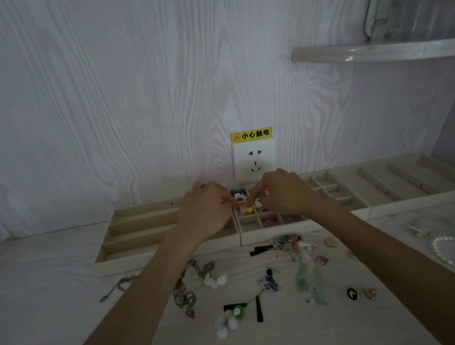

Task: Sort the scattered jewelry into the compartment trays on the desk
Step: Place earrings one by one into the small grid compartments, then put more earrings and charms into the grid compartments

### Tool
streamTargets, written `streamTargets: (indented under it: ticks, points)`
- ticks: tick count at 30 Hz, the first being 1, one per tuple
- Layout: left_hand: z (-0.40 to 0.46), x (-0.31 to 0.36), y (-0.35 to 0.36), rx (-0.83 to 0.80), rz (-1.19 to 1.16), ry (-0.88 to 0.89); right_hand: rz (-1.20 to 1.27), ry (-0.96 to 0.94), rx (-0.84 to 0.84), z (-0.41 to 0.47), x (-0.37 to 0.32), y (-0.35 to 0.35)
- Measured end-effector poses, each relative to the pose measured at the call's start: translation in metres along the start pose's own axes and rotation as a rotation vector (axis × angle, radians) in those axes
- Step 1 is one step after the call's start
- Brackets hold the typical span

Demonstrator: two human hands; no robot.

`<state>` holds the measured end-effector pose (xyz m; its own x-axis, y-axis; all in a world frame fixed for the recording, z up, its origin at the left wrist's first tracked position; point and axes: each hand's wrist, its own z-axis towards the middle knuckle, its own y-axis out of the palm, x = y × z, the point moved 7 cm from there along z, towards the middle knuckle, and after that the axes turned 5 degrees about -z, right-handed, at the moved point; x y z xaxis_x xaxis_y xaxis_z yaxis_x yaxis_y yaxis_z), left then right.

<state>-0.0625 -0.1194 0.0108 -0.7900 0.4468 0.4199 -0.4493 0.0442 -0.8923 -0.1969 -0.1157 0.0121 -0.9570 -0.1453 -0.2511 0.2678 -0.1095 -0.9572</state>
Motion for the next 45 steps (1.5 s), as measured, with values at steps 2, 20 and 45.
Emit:
streamTargets:
  ticks: [2,20,45]
  points:
    - [0.000,0.001,-0.003,-0.002,-0.002,0.014,0.052,0.004,0.076,-0.004,-0.002,-0.013]
    - [-0.146,-0.020,0.003,-0.050,-0.207,0.109,0.124,-0.371,-0.154,-0.141,-0.069,0.010]
    - [-0.159,0.006,0.005,-0.037,-0.417,0.025,0.237,-0.202,0.053,-0.145,-0.074,0.006]
